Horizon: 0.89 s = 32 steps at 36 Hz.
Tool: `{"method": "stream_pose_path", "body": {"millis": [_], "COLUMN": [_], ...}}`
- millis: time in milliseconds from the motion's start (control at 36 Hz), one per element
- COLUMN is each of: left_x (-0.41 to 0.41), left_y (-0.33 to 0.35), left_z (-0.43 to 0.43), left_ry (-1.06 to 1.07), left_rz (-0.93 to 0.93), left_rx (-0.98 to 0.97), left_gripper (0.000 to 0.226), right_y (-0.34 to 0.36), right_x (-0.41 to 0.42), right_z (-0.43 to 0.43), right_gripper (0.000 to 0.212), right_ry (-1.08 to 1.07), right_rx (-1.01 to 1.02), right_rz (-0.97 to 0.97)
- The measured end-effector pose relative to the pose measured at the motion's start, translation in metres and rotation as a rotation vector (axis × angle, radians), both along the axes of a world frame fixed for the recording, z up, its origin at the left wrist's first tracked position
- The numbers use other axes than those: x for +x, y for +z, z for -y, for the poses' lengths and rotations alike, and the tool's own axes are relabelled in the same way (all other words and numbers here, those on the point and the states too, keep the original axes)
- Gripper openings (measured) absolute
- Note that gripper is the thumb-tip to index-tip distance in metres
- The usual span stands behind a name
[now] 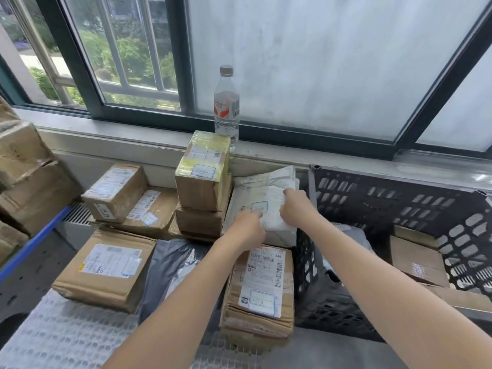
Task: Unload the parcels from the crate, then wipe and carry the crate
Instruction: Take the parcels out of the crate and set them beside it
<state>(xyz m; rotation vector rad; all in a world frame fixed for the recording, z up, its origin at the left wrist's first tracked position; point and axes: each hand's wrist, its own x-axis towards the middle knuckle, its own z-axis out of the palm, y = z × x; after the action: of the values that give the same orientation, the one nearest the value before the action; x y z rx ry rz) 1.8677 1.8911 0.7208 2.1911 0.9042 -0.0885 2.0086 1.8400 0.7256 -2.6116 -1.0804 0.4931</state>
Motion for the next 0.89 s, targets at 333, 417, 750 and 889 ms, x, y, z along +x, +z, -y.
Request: {"method": "stream_pose_path", "body": {"millis": [333,417,750,889], "left_x": [0.030,0.048,0.125,0.140], "left_y": [0.027,0.039,0.033,0.013], "left_z": [0.018,0.035,0.118,0.134], "left_ry": [0.075,0.050,-0.129,-0.174], "left_rz": [0.287,0.396,0.369,0.109], "left_rx": [0.174,0.229,0.215,0.147], "left_gripper": [0.059,0.059,0.055,0.051], "right_y": [0.038,0.040,-0.010,-0.031], "right_x": [0.016,0.033,0.107,0.123], "right_z": [0.050,0.074,0.164,0.185], "right_gripper": [0.045,0.043,0.054,0.062], "right_ry": [0.071,0.052,0.132,0.110], "right_rx": [0.333,0.373,-0.227,-0.491], "right_rz": [0.072,0.089,0.027,-0.194]}}
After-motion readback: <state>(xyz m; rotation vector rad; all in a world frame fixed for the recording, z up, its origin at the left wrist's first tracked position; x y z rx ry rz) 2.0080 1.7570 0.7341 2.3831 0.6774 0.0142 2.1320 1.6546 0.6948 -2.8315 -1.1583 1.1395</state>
